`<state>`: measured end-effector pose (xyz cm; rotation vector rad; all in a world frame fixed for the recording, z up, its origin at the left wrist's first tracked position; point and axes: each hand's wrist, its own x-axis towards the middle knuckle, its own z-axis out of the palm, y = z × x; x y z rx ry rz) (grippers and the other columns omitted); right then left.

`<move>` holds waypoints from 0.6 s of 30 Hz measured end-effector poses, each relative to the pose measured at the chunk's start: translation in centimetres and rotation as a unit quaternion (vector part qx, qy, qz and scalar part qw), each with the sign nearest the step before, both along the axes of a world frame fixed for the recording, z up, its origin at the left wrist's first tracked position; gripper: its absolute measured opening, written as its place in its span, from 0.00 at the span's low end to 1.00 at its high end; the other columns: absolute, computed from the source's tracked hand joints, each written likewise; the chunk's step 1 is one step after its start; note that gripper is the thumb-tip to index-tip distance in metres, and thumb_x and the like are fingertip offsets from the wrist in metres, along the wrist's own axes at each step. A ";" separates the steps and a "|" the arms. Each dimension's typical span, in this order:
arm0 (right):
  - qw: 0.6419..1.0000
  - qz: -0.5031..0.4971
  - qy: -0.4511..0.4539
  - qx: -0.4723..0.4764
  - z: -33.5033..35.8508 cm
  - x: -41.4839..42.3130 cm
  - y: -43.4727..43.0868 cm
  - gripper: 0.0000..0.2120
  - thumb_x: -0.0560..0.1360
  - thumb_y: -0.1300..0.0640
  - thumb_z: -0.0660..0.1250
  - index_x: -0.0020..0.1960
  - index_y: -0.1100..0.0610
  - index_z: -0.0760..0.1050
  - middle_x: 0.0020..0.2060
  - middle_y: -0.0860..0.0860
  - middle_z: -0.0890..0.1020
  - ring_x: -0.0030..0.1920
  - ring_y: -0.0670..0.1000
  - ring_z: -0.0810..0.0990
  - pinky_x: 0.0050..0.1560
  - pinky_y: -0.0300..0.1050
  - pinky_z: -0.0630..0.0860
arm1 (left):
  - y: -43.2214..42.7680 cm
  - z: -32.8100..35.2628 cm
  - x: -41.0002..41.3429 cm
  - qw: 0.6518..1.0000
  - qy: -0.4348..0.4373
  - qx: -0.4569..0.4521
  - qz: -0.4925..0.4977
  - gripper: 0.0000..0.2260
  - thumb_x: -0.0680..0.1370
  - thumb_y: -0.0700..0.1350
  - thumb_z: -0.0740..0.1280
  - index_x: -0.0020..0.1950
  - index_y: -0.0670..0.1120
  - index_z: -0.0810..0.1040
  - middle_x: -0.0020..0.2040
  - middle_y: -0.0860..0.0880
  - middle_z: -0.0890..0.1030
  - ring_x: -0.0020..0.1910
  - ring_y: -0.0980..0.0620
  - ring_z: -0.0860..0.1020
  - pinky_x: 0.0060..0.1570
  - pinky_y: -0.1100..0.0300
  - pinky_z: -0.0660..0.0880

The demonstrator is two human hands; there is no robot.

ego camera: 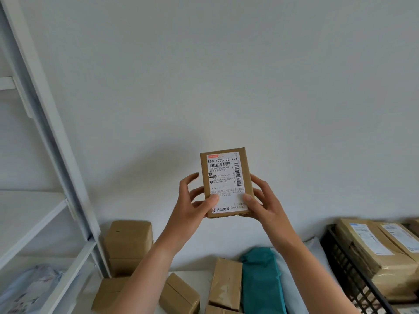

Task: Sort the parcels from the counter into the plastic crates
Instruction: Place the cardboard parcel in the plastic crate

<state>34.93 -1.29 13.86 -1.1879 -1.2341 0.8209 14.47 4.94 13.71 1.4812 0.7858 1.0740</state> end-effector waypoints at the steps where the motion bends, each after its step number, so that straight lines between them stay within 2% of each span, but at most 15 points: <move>1: 1.000 -0.011 0.020 -0.010 -0.6 -0.5 0.0 0.38 0.69 0.32 0.73 0.76 0.38 0.65 0.66 0.50 0.82 0.61 0.53 0.85 0.60 0.54 0.84 | 0.0 -0.4 -0.1 1.000 -0.006 -0.019 0.003 0.36 0.78 0.52 0.76 0.78 0.64 0.58 0.67 0.52 0.80 0.58 0.56 0.85 0.56 0.52 0.84; 3: 0.997 -0.027 0.067 -0.030 -1.9 -1.6 -0.2 0.43 0.68 0.29 0.75 0.77 0.40 0.62 0.66 0.52 0.81 0.60 0.54 0.85 0.60 0.54 0.83 | -0.1 -1.6 -0.4 0.997 -0.050 -0.061 0.005 0.46 0.75 0.54 0.78 0.81 0.70 0.50 0.68 0.49 0.80 0.60 0.52 0.84 0.58 0.47 0.83; 5: 0.993 -0.031 0.104 -0.050 -3.2 -3.1 -0.6 0.40 0.72 0.35 0.75 0.78 0.39 0.60 0.65 0.52 0.82 0.59 0.55 0.86 0.61 0.54 0.83 | -0.4 -3.2 -0.6 0.988 -0.118 -0.101 0.008 0.47 0.71 0.55 0.79 0.79 0.73 0.52 0.69 0.46 0.80 0.65 0.45 0.82 0.61 0.40 0.82; 8: 0.987 -0.049 0.129 -0.083 -4.9 -5.1 -1.0 0.39 0.71 0.40 0.75 0.77 0.40 0.61 0.62 0.52 0.84 0.58 0.55 0.87 0.63 0.58 0.82 | -1.7 -5.3 -0.3 0.980 -0.137 -0.139 0.045 0.48 0.67 0.58 0.81 0.77 0.76 0.53 0.69 0.48 0.81 0.66 0.46 0.82 0.62 0.42 0.81; 11: 0.979 -0.099 0.151 -0.099 -6.1 -5.9 -1.3 0.36 0.68 0.41 0.77 0.72 0.43 0.68 0.57 0.52 0.87 0.54 0.53 0.88 0.61 0.58 0.83 | -2.4 -7.2 -0.4 0.979 -0.098 -0.164 0.066 0.48 0.62 0.66 0.81 0.76 0.69 0.59 0.67 0.52 0.81 0.65 0.52 0.82 0.62 0.49 0.82; 14: 0.968 -0.138 0.178 -0.114 -6.8 -4.7 -2.2 0.19 0.78 0.50 0.72 0.68 0.45 0.74 0.51 0.49 0.88 0.50 0.50 0.88 0.57 0.57 0.84 | -2.1 -8.1 -1.7 0.974 -0.098 -0.194 0.060 0.39 0.65 0.72 0.77 0.71 0.58 0.70 0.64 0.53 0.84 0.64 0.55 0.82 0.63 0.55 0.80; 16: 0.962 -0.162 0.180 -0.128 -7.6 -3.6 -3.2 0.14 0.81 0.51 0.69 0.66 0.45 0.78 0.52 0.50 0.88 0.50 0.48 0.87 0.55 0.56 0.85 | -2.0 -8.6 -2.2 0.973 -0.092 -0.206 0.050 0.34 0.71 0.69 0.73 0.70 0.52 0.73 0.59 0.52 0.87 0.60 0.53 0.84 0.64 0.51 0.80; 18: 0.956 -0.193 0.169 -0.145 -8.1 -2.7 -4.5 0.13 0.80 0.49 0.69 0.64 0.45 0.81 0.55 0.52 0.86 0.53 0.48 0.85 0.53 0.54 0.85 | -2.3 -8.7 -1.8 0.975 -0.067 -0.209 0.024 0.30 0.71 0.65 0.70 0.68 0.50 0.75 0.56 0.50 0.88 0.56 0.50 0.86 0.63 0.45 0.80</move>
